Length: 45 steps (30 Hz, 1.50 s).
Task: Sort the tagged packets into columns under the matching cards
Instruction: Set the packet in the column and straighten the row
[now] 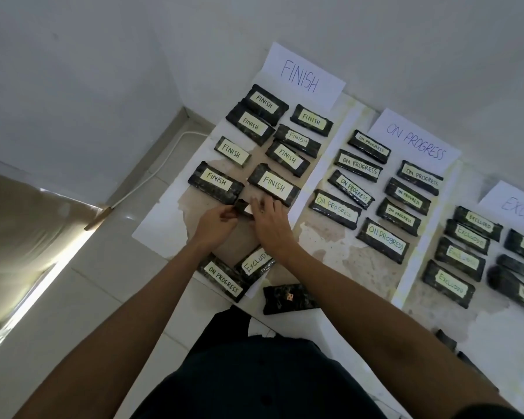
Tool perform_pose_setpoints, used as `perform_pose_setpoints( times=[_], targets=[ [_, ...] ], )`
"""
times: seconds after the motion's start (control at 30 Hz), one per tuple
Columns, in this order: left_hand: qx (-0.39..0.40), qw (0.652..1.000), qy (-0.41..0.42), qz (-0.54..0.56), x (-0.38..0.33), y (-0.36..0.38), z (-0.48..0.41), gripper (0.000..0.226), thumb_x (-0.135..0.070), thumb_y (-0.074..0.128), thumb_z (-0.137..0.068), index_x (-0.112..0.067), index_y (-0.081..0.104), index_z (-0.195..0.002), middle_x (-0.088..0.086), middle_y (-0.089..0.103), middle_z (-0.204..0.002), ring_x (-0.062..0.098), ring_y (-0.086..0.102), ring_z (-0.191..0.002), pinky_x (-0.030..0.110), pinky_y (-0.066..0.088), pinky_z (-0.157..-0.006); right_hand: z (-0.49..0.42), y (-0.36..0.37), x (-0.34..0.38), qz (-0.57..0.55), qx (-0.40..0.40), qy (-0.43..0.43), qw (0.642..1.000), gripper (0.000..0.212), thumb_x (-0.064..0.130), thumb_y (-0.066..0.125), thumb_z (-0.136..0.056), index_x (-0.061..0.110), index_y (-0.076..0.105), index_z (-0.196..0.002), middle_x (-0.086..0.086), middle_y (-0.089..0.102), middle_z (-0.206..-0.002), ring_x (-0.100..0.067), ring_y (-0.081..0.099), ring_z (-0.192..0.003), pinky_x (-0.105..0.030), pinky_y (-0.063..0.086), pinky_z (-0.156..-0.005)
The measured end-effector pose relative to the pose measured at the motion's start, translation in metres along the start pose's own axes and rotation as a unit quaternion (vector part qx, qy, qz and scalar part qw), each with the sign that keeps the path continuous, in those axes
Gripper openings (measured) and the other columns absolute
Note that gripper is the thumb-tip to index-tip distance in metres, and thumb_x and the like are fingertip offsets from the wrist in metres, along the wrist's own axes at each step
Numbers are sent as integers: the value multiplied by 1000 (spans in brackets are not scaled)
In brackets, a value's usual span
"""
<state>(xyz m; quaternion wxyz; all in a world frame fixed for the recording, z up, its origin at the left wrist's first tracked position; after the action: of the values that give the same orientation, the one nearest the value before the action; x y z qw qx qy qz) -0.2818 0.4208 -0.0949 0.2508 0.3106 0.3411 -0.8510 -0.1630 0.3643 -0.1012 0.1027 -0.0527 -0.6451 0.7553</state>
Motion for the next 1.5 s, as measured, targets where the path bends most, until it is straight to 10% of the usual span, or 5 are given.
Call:
perform_pose_setpoints(
  times=[0.23,0.43,0.63,1.5],
  targets=[
    [-40,995,55,-77,-18,4,8,39,-5,56,-86,-4,55,-125,7,59,-111,19,54,-103,18,34,-80,0,0,2,-18,29,-37,999,61,44,49,-92,5,40,-137,-20,49,-127,-34,51,-97,-42,43,-78],
    [-32,992,63,-108,-6,1,16,52,-4,55,-82,-9,45,-133,16,49,-120,26,51,-108,25,37,-88,23,-36,-6,-182,35,-134,974,44,5,59,-75,2,59,-118,-22,56,-111,-39,51,-97,-47,45,-82],
    [-17,988,71,-137,7,2,37,49,-4,56,-83,-9,47,-131,13,46,-124,25,50,-111,30,40,-93,72,-1,27,-7,170,-264,950,50,16,63,-78,14,51,-126,-11,48,-129,-29,44,-111,-38,37,-87],
    [76,875,380,-290,-123,182,136,44,-14,55,-85,-14,51,-128,5,51,-131,25,46,-118,38,43,-97,228,-69,-198,-176,-14,117,977,64,38,73,-67,15,55,-125,-7,58,-113,-27,54,-100,-42,47,-85]
  ],
)
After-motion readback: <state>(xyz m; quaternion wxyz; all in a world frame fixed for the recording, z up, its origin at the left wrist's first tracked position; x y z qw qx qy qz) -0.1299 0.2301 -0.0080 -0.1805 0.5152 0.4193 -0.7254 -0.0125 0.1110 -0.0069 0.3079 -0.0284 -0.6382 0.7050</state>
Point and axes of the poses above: each hand's wrist, its own z-axis away from the middle knuckle, its own y-axis out of the palm, x = y × z, the point moved 8 cm from there along -z, towards the middle knuckle
